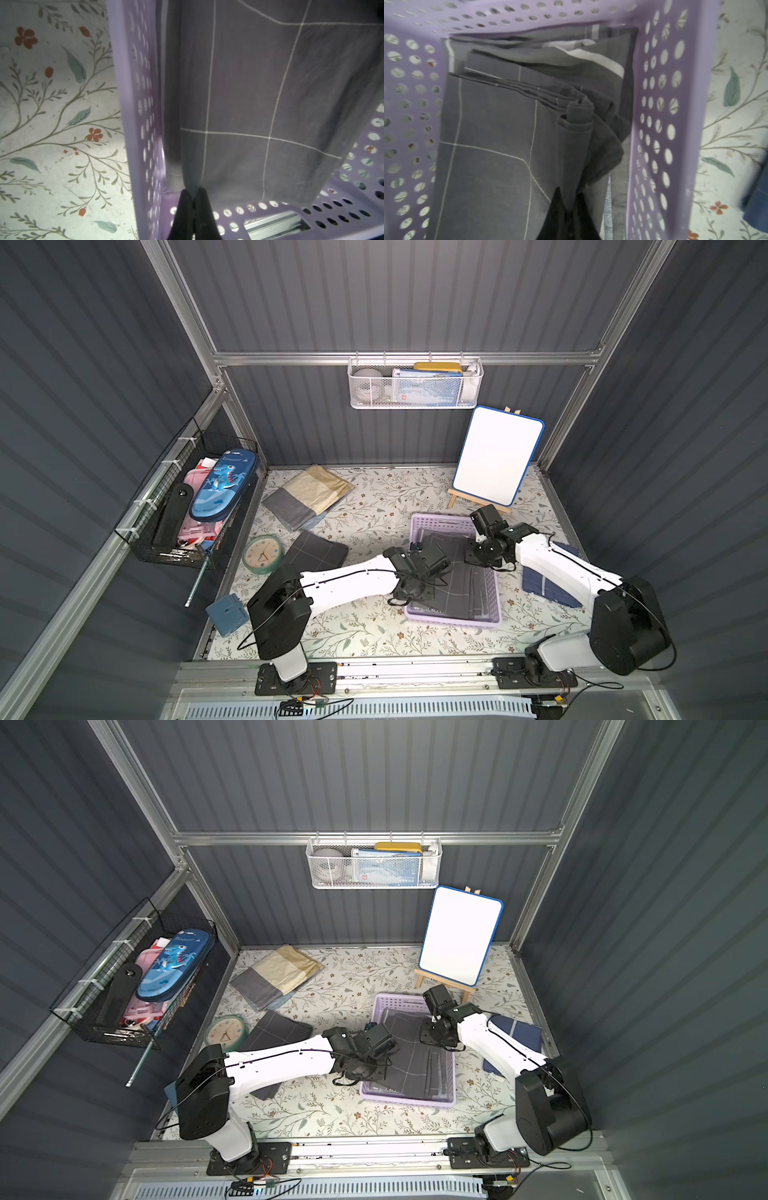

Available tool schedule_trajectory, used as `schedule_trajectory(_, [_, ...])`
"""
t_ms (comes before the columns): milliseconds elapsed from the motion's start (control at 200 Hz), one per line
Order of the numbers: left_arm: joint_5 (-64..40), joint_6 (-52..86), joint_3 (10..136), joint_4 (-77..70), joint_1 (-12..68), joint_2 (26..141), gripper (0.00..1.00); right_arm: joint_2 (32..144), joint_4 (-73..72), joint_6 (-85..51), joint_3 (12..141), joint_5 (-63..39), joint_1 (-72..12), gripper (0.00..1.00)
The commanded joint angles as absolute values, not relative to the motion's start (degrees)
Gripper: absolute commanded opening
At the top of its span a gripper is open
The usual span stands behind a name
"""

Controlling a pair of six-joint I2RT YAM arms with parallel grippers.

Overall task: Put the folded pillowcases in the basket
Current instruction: Place the pillowcase in the basket, then move the basket to the center of the board.

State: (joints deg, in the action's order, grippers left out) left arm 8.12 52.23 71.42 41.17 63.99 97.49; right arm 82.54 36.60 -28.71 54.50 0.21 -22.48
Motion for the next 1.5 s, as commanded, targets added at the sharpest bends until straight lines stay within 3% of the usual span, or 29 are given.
schedule_trajectory(0, [5.88,52.49,71.92,38.74,64.29,98.26,0.32,83.84,36.19,-29.37,54.78,1.9,-22.23,0.12])
schedule_trajectory(55, [6.03,52.13,73.0,38.92,65.03,98.5,0.56,84.33,37.13,-28.7,55.3,2.06,-22.22,0.38])
schedule_trajectory(165, [7.12,51.37,75.32,39.7,65.97,97.72,0.99,83.52,38.25,-28.01,56.12,3.58,-22.21,0.56])
schedule_trajectory(270, [7.85,50.71,77.98,41.01,66.27,95.74,1.0,81.13,39.4,-27.84,56.89,5.41,-22.15,0.61])
schedule_trajectory(510, [13.13,51.43,82.98,47.12,65.8,91.99,1.0,72.04,42.34,-28.6,56.49,10.59,-22.19,0.62])
schedule_trajectory(901, [13.77,39.12,82.78,42.8,52.94,101.33,0.99,59.32,44.6,-32.07,48.51,7.11,-22.11,0.59])
schedule_trajectory(976, [14.86,38.84,84.32,43.81,51.89,104.76,0.97,57.27,44.48,-31.98,47.5,6.83,-22.16,0.57])
schedule_trajectory(1041, [14.18,38.36,83.83,42.27,51.43,106.81,0.87,56.21,44.84,-31.51,47.12,6.79,-22.14,0.57])
schedule_trajectory(1081, [13.09,38.24,83.09,41.15,50.99,107.72,0.76,55.94,45.35,-31.27,47.11,7.01,-22.14,0.56])
schedule_trajectory(1141, [13.17,39.16,82.23,40.91,50.69,108.57,0.5,55.93,45.73,-30.84,47.11,7.33,-22.13,0.55])
schedule_trajectory(1231, [14.16,40.68,79.67,41.3,50.69,108.28,0.29,56.14,45.75,-30.37,47.18,7.39,-22.1,0.54])
schedule_trajectory(1401, [15.8,43.94,72.82,41.92,50.5,102.12,0.14,57.45,44.99,-29.67,47.54,6.23,-22.09,0.51])
schedule_trajectory(1496, [17.31,45.28,70.15,44.02,49.57,98.2,0.12,58.21,44.15,-29.6,47.68,5.4,-22.11,0.5])
